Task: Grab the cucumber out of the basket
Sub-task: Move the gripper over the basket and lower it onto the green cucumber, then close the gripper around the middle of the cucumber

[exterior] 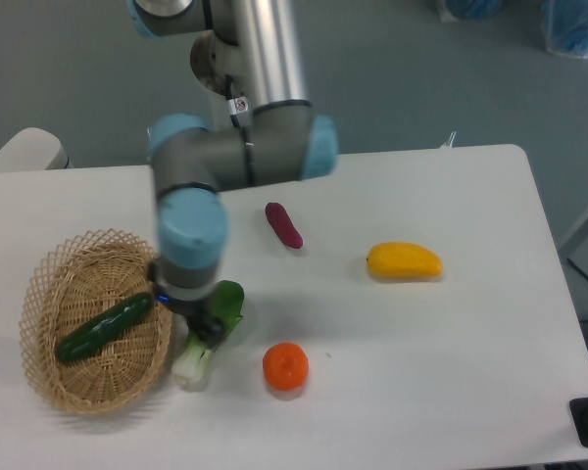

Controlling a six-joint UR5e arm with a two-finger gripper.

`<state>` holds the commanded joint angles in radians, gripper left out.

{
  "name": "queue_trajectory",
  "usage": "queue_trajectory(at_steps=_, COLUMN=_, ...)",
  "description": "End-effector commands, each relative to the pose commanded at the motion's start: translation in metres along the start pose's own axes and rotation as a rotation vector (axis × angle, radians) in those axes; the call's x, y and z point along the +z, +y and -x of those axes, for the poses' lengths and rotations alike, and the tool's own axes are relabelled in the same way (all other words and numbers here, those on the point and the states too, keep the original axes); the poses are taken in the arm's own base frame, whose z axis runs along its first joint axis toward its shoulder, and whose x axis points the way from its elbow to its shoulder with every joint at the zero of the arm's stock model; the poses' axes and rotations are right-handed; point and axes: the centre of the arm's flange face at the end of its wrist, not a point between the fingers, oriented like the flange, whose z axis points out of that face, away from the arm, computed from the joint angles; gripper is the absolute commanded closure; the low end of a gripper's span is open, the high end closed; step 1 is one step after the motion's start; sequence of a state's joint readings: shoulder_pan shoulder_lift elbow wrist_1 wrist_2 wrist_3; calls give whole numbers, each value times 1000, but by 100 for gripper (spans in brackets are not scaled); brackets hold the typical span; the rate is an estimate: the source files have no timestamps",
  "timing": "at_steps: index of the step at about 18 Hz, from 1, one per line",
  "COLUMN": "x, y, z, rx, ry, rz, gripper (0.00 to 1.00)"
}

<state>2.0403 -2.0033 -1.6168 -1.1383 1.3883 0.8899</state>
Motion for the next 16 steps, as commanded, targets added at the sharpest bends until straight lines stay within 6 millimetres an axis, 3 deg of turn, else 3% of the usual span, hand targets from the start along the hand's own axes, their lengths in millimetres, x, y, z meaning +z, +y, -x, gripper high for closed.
queue_trajectory(at_steps=3, x=19, y=-16, z=-15, rx=-16, ry=5, rz=-4, gripper=0)
queue_trajectory(at_steps=6, x=40, y=-27, z=-17, rx=-78, ry=-10, rz=-17, gripper=0)
queue_trajectory(at_steps=14, x=67, y=-35, z=-19, rx=-158, ry=-4, rz=-7, gripper=1)
queue_trajectory(at_steps=16, x=69, y=-36, z=-19, rx=-188, ry=-4, rz=-9, gripper=16)
